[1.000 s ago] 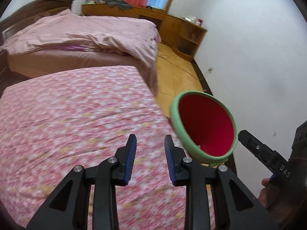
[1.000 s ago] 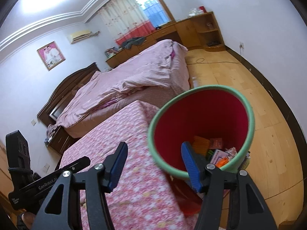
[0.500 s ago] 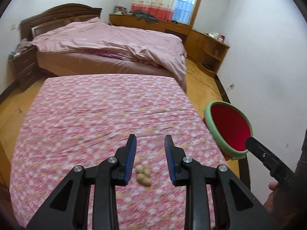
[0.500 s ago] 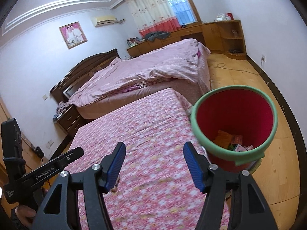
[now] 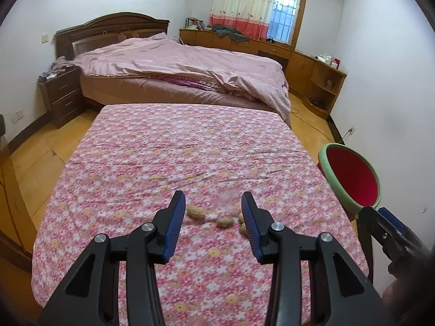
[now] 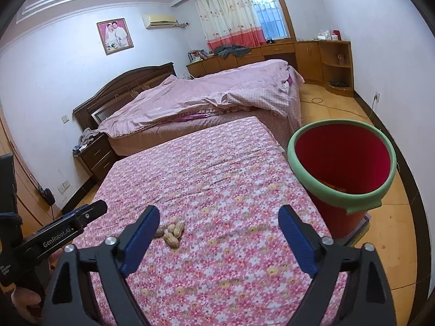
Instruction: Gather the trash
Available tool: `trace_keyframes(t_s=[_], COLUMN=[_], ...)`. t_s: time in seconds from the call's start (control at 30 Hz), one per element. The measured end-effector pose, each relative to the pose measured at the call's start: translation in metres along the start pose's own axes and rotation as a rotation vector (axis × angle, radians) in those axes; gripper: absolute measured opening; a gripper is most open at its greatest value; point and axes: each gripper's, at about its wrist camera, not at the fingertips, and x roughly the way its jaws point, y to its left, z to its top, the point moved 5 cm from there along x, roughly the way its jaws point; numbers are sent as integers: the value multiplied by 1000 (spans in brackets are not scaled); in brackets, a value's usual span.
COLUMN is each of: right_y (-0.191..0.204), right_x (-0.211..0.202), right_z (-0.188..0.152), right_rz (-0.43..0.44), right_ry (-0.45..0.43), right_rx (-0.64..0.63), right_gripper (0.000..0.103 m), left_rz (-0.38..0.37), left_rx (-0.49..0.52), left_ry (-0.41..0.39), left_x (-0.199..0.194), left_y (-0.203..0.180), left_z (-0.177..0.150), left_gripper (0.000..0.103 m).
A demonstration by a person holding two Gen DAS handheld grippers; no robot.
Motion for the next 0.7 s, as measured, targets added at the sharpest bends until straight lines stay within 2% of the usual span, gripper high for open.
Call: trace_keyframes(t_s=[0.27, 0.7], right_y=[9, 9], right_x=[-3, -5], right_z=[-14, -17], right_rz=[-1, -2], right_ry=[9, 7], right_rx=[-20, -11], right_gripper=[91, 91], left_rz=[42, 80], left_rx=[-8, -6], left_ry=[-3, -40], left_x=[-5, -11], left_y=[8, 14], left_z=[-14, -15], left_gripper=[43, 43])
